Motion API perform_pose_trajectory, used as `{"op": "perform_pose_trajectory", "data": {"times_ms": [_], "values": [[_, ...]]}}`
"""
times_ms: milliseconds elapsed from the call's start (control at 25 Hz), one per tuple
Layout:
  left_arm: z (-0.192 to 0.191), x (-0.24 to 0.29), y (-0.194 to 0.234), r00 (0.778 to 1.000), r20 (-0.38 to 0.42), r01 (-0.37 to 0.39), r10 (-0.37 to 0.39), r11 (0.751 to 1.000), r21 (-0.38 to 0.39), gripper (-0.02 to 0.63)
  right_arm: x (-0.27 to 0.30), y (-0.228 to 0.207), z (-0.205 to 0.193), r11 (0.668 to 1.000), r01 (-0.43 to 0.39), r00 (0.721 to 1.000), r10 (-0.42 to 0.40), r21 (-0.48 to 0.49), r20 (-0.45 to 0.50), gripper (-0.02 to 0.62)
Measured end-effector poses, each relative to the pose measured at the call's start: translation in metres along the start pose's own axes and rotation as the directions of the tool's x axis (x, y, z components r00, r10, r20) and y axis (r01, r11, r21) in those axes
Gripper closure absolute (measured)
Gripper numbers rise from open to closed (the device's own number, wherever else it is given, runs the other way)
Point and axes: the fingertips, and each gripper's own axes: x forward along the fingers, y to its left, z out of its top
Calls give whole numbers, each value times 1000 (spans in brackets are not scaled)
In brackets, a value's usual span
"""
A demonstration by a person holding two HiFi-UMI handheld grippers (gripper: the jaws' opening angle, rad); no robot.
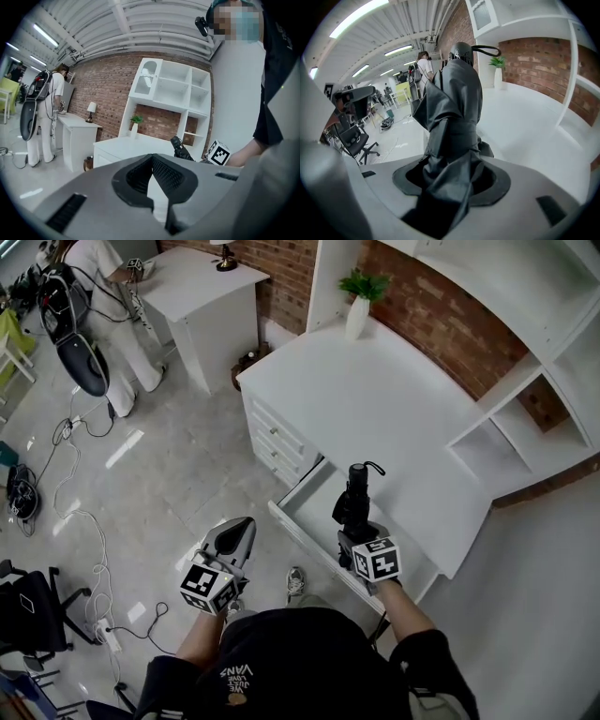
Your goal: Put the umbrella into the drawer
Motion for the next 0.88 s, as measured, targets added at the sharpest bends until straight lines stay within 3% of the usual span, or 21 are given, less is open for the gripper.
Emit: {"op": "perform_pose_trajectory", "data": {"times_ms": [600, 880], "values": [[-5, 11, 0, 997, 20, -77, 77, 997, -18, 598, 64, -22, -53, 986, -59, 970, 20, -155, -241, 360], [-9, 1, 17, 989, 19, -144, 144, 989, -36, 598, 97, -36, -78, 974, -71, 924, -17, -216, -382, 360]]}}
